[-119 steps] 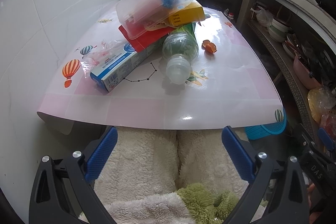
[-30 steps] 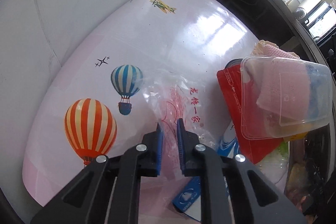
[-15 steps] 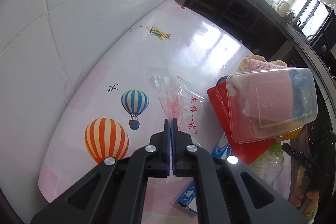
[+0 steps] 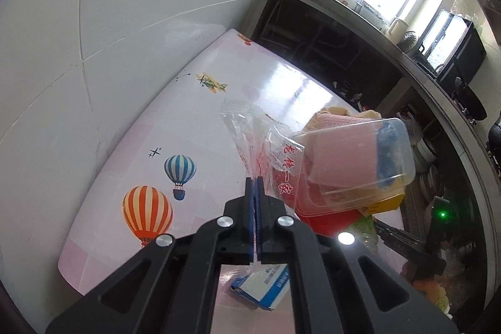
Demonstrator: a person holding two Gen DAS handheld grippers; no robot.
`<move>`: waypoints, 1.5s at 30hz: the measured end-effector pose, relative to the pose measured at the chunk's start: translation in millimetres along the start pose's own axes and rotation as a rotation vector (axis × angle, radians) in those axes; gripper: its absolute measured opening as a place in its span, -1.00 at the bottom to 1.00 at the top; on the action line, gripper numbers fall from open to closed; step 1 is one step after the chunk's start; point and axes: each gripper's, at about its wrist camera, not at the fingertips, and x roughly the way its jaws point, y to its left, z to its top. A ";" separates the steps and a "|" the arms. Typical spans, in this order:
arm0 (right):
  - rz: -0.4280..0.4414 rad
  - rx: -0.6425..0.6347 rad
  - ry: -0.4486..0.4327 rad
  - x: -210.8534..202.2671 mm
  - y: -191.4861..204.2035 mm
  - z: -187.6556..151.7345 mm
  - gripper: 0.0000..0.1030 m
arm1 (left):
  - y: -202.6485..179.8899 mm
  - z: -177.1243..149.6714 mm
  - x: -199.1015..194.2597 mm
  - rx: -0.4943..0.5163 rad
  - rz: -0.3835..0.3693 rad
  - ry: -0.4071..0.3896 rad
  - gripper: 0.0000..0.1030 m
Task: Collect trash
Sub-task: 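Carry both items over the blue wastebasket and open both tools to drop them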
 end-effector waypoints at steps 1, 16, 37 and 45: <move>0.002 0.009 -0.005 -2.1 -1.1 -2.0 -0.73 | -5.3 0.1 -4.3 0.011 -0.010 -0.009 -1.00; 0.084 0.290 -0.210 -101.5 -81.4 -50.8 -0.80 | -176.4 -14.8 -33.1 0.329 -0.370 0.045 -1.00; -0.304 0.809 -0.174 -141.1 -298.3 -196.2 -0.75 | -514.7 -184.2 223.1 0.793 -0.390 0.575 -0.97; -0.368 0.844 -0.162 -99.3 -354.2 -192.5 0.03 | -547.4 -204.1 277.3 0.747 -0.309 0.529 0.16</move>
